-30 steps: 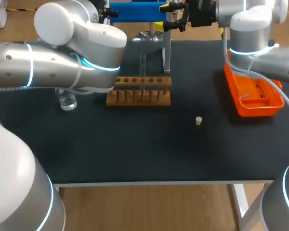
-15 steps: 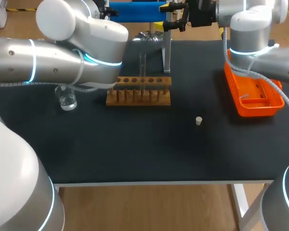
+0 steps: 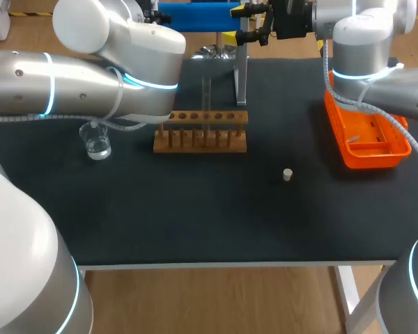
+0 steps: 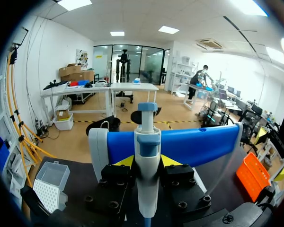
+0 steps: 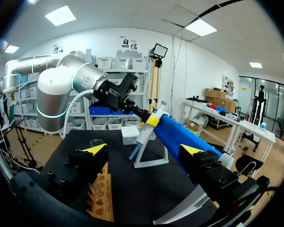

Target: Invert the test tube, pick up the pipette, mount the tip to pipette, aspirate from beaker and dispense into the tube, eject the tip, return the pipette, and cap with the stopper.

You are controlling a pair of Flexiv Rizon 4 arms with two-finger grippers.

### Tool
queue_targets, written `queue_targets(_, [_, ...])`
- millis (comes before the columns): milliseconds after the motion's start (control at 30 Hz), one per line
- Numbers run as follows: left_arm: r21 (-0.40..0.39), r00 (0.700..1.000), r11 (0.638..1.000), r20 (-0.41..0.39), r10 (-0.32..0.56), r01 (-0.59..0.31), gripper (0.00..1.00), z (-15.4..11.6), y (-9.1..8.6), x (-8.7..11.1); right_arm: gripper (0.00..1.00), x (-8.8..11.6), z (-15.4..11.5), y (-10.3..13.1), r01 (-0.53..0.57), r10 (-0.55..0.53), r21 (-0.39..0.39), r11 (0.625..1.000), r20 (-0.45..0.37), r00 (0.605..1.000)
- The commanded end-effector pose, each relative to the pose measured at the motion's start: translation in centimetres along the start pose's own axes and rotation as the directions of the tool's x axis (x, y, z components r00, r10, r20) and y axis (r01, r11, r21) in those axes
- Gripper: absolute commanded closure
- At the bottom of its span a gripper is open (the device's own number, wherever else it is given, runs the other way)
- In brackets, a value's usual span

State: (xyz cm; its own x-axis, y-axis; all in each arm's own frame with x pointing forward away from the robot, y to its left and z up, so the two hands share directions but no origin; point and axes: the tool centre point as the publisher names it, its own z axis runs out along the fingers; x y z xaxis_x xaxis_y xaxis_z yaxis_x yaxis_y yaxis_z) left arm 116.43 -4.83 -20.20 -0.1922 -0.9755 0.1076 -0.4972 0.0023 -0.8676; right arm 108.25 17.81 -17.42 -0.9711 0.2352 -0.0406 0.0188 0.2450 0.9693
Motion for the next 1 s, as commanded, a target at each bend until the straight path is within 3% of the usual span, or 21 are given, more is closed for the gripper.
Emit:
queue_targets(33, [-0.016,1.0,1.0,0.0,-0.001,0.001,1.0,0.4,-0.2,0.0,0.0,0.0,0.0,0.0,0.0,0.0,0.002,1.0,0.001,1.0])
queue_targets(200, [-0.026,1.0,1.0,-0.003,-0.011,0.011,1.0,0.6,0.1,0.1,0.0,0.0,0.0,0.0,0.0,0.0,0.002,1.0,0.001,1.0])
queue_targets(233, [-0.028,1.0,1.0,-0.004,-0.012,0.012,0.87,0.6,0.1,0.1,0.0,0.0,0.0,0.0,0.0,0.0,0.002,1.0,0.001,1.0])
queue_targets(267, [-0.031,1.0,0.999,-0.006,-0.014,0.014,0.65,0.6,0.2,0.1,0.0,0.0,0.0,0.0,0.0,0.0,0.002,1.0,0.001,1.0])
queue_targets(333, [-0.034,1.0,0.999,-0.007,-0.015,0.015,0.0,0.6,0.2,0.1,0.0,0.0,0.0,0.0,0.0,0.0,0.002,1.0,0.001,1.0])
queue_targets(1000, [-0.019,1.0,1.0,-0.015,-0.013,0.013,0.0,-0.7,-0.4,1.4,0.0,0.0,0.0,0.0,0.0,0.0,0.002,1.0,0.001,1.0])
